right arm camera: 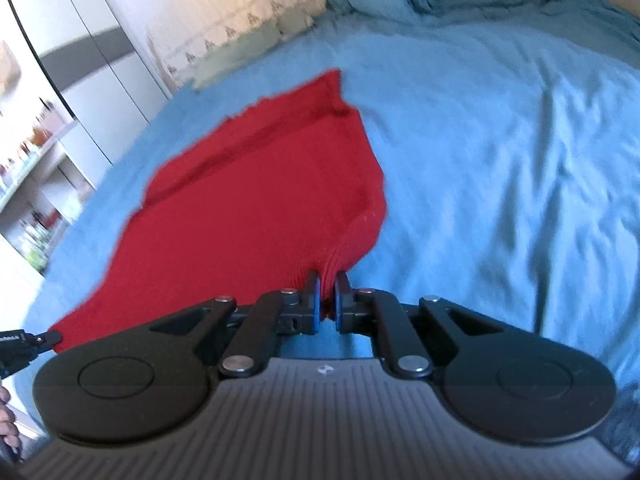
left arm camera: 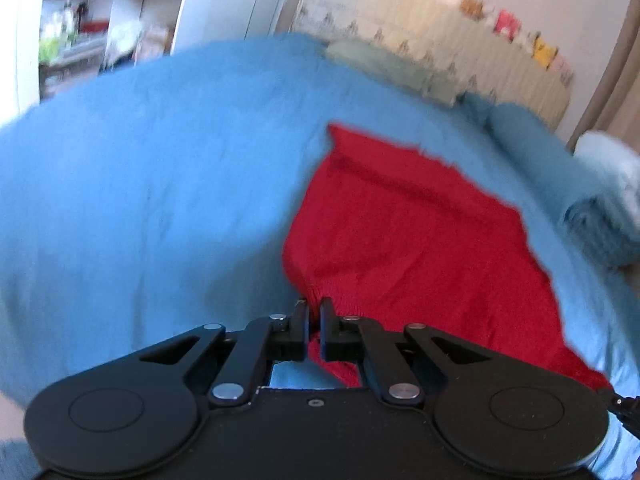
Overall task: Fold small clothes
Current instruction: 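Lift the hem with both tools, fold it toward the collar, release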
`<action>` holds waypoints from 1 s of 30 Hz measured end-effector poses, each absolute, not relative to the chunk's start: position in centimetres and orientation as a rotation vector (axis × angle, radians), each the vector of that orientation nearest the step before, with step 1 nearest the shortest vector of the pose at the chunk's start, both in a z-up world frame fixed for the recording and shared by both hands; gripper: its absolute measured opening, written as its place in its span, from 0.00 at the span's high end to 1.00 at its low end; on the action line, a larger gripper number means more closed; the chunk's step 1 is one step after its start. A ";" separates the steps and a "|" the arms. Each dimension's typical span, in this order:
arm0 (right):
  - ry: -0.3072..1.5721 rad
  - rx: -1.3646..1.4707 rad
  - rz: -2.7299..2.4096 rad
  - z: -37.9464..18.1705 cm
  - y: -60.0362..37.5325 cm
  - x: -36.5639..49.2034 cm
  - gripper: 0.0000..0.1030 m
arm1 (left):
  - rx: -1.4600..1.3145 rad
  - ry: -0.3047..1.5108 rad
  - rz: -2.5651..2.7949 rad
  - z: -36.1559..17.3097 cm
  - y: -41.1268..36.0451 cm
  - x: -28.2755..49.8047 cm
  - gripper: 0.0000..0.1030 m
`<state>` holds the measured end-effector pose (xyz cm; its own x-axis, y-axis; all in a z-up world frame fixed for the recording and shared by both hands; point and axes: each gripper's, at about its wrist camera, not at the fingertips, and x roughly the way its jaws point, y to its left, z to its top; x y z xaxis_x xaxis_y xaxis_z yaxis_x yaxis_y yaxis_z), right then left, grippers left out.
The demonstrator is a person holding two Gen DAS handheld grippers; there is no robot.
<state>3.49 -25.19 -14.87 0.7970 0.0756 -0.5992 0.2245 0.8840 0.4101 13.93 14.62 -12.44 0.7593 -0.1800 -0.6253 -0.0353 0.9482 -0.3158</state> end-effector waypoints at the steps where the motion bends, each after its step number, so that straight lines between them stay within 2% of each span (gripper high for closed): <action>1: 0.632 0.497 -0.073 -14.0 -25.4 3.9 0.79 | -0.325 0.680 -0.088 -11.4 14.5 14.3 0.96; 5: 0.547 0.507 -0.028 -9.3 -26.2 6.9 0.79 | -0.345 0.577 -0.120 -7.1 14.1 17.2 0.96; 10: 0.462 0.550 0.017 -3.9 -28.5 13.4 0.79 | -0.350 0.505 -0.126 -2.8 12.8 24.5 0.96; 16: 0.435 0.514 0.006 -0.2 -31.5 25.2 0.79 | -0.360 0.513 -0.070 -1.3 10.9 36.4 0.96; 19: 0.450 0.520 -0.018 -1.2 -33.0 31.3 0.79 | -0.371 0.527 -0.058 -2.8 9.8 42.0 0.96; 24: 0.510 0.521 -0.062 -7.1 -34.4 41.0 0.79 | -0.347 0.581 -0.031 -8.0 7.8 50.1 0.96; 30: 0.574 0.518 -0.098 -13.7 -35.4 47.2 0.79 | -0.356 0.651 0.012 -13.0 7.4 54.9 0.96</action>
